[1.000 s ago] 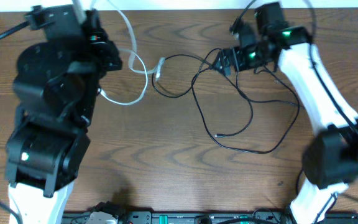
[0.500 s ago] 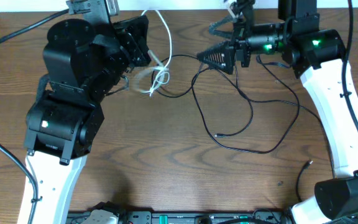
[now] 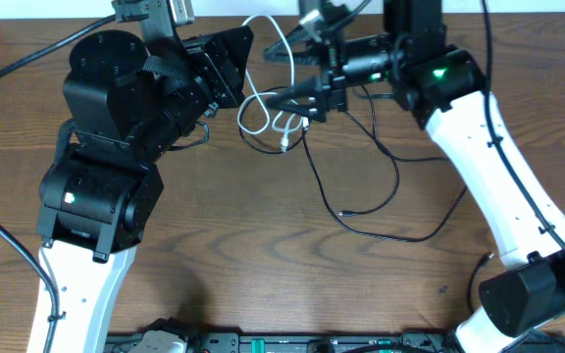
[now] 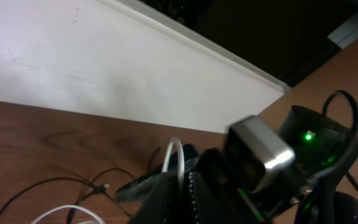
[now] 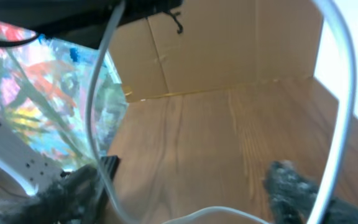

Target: Untangle cables

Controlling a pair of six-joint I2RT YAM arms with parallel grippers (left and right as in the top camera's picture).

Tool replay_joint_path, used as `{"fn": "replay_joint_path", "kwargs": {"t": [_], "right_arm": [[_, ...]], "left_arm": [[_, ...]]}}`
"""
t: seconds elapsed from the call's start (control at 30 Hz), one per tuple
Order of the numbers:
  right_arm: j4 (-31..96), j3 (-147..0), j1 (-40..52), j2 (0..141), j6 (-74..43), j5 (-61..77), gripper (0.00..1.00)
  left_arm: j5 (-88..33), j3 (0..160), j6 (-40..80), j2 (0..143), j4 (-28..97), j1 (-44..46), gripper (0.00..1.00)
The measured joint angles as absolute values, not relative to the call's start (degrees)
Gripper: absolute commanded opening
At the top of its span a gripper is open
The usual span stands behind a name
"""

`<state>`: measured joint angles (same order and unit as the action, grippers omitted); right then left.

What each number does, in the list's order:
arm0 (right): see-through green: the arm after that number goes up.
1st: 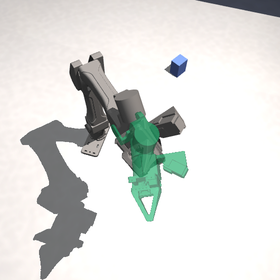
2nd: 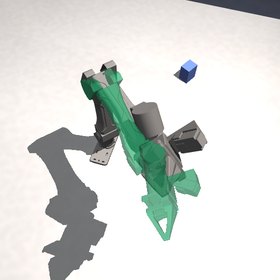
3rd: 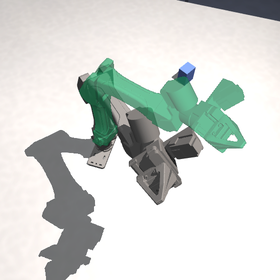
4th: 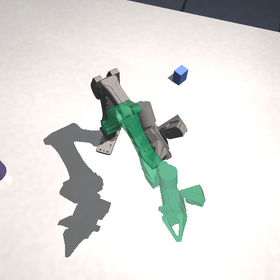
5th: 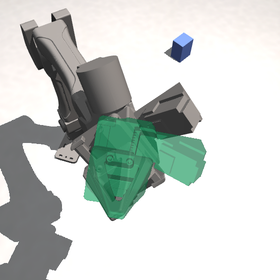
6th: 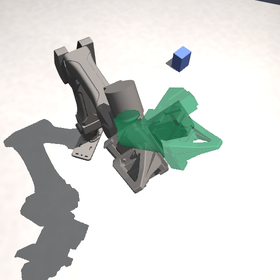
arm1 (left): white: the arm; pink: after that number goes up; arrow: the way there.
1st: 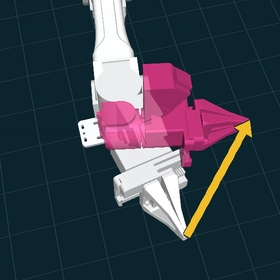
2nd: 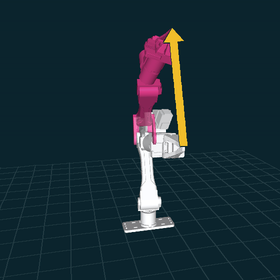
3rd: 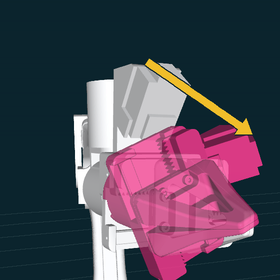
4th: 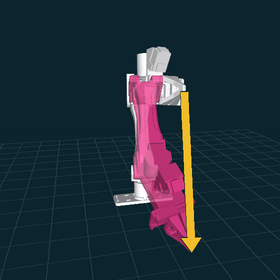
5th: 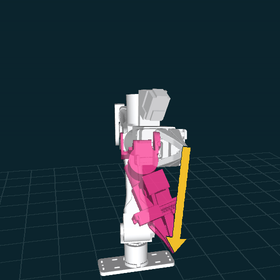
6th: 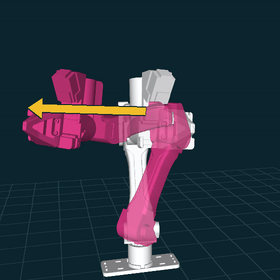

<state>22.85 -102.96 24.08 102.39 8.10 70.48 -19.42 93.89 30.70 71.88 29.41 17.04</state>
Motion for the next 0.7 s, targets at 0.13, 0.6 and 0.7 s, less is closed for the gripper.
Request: {"fn": "replay_joint_path", "kwargs": {"t": [0.13, 0.6, 0.7], "right_arm": [[22.0, -103.0, 26.0, 102.5, 4.4, 67.4, 0.49], [17.7, -102.9, 29.4, 102.6, -6.7, 60.8, 0.14], [17.8, -102.9, 29.6, 102.7, -9.0, 59.1, 0.09]], "left_arm": [[-19.5, 93.9, 31.4, 71.9, 29.4, 17.0, 0.07], [-19.6, 93.9, 31.6, 71.9, 28.4, 17.0, 0.07], [-19.6, 93.9, 31.5, 71.9, 28.3, 17.0, 0.08]]}}
